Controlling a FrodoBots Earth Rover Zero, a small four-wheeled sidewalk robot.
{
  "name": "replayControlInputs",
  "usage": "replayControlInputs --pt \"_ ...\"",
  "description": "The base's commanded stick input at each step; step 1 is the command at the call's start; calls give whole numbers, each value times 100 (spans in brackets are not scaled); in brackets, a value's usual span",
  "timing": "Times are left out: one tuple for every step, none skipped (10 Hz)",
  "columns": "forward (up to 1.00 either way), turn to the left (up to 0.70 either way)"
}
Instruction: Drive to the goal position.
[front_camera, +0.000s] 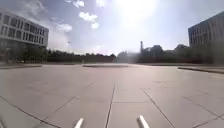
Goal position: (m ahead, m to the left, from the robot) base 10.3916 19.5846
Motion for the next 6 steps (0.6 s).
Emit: replayControlInputs --pt "70 0" --pt "70 0" --pt "70 0" --pt "70 0" --pt "70 0" --pt "70 0"
